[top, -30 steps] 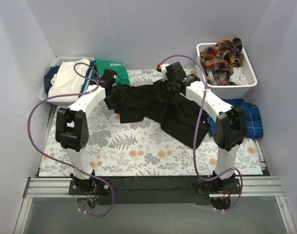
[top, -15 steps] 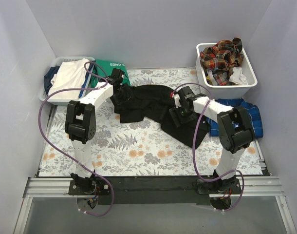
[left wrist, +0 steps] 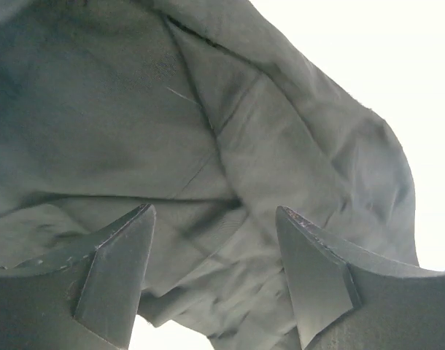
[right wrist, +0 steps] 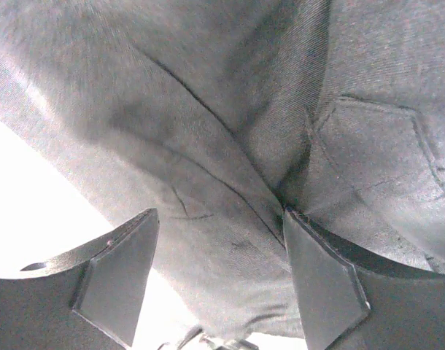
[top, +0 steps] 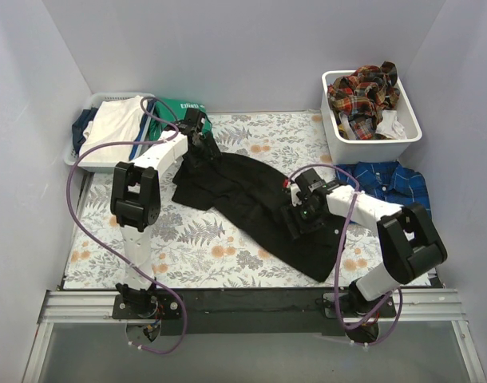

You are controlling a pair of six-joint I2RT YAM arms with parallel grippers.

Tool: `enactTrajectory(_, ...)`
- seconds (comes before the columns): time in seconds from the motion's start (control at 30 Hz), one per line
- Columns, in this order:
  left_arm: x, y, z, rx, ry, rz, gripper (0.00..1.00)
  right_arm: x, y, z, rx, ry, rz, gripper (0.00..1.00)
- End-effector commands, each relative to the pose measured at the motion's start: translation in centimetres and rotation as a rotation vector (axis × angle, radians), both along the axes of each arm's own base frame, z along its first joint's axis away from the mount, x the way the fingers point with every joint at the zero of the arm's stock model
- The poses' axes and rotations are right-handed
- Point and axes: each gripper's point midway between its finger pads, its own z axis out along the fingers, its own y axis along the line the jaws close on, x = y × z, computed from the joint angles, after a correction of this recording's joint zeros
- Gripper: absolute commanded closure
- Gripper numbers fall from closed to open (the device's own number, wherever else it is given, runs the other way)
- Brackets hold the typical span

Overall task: Fold and stack the long sleeve shirts
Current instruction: Fold the shirt

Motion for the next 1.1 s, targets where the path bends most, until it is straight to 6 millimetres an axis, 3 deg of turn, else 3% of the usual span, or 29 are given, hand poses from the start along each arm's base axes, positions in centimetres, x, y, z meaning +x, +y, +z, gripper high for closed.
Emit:
enactTrajectory(0.0, -0.6, 0.0, 0.8, 0.027, 0.002, -0.021, 0.33, -5.7, 0.8, 1.7, 0.057, 0.165, -0.034, 0.23)
enactTrajectory(0.23, -4.0, 2.7, -0.1, 0.162, 0.075, 0.015, 0.32, -11.9, -1.1, 1.3, 0.013, 0.242, -0.023, 0.24)
enactTrajectory(0.37, -5.7, 3.4, -1.9, 0.224, 0.134, 0.01, 0.32, -13.3, -0.8, 1.9, 0.046, 0.266, -0.036, 0.24)
enactTrajectory(0.47, -5.5, 2.4, -3.4, 0.237, 0.147, -0.005, 0.32, -13.6, -1.0, 2.1, 0.038, 0.24, -0.024, 0.24)
enactTrajectory(0.57, -4.5, -0.1, -4.9, 0.22, 0.125, -0.05, 0.33, -13.7, -1.6, 1.9, 0.013, 0.221, -0.02, 0.24)
enactTrajectory(0.7, -3.2, -4.6, -6.0, 0.149, 0.103, -0.122, 0.32, -12.7, -1.5, 2.7, 0.023, 0.156, -0.03, 0.24)
enactTrajectory(0.73, -3.3, -6.0, -7.2, 0.124, 0.118, -0.147, 0.32, -12.5, -1.4, 2.9, 0.026, 0.146, -0.031, 0.24)
enactTrajectory(0.8, -2.7, -7.4, -7.9, 0.095, 0.115, -0.164, 0.32, -11.9, -1.2, 3.4, 0.031, 0.116, -0.043, 0.24)
enactTrajectory(0.9, -1.1, -10.3, -8.7, 0.035, 0.096, -0.216, 0.33, -11.4, -1.2, 3.8, 0.033, 0.086, -0.056, 0.24)
enactTrajectory(0.93, 0.6, -11.7, -7.4, 0.003, 0.044, -0.235, 0.33, -11.2, -1.2, 3.9, 0.032, 0.078, -0.061, 0.24)
enactTrajectory(0.97, 0.8, -12.3, -8.5, -0.006, 0.058, -0.253, 0.33, -11.1, -1.2, 3.9, 0.028, 0.07, -0.062, 0.24)
enactTrajectory(1.07, 3.2, -14.6, -8.4, -0.057, -0.015, -0.311, 0.32, -10.1, -1.1, 4.3, 0.022, 0.031, -0.07, 0.24)
